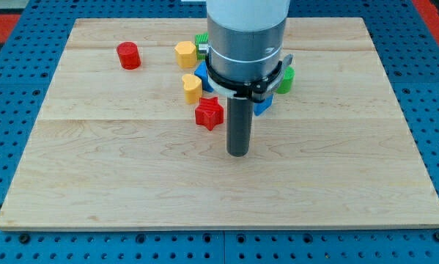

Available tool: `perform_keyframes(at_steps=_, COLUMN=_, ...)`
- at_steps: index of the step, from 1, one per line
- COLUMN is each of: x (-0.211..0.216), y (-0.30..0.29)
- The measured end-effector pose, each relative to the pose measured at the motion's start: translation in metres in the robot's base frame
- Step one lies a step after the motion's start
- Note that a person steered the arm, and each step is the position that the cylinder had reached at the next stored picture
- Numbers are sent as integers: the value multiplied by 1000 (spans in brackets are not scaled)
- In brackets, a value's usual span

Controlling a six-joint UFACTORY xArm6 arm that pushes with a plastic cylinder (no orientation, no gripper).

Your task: Move the red star a bit to the left

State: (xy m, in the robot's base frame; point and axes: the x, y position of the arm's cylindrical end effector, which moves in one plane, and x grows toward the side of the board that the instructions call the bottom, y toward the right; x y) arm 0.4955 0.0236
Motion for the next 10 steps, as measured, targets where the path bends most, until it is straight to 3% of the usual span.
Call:
perform_keyframes(at_steps=3, x=-28, y=3)
perform_keyframes(at_steps=5, x=-40, y=36)
perform_keyframes(at_steps=10, x=-47, y=-36)
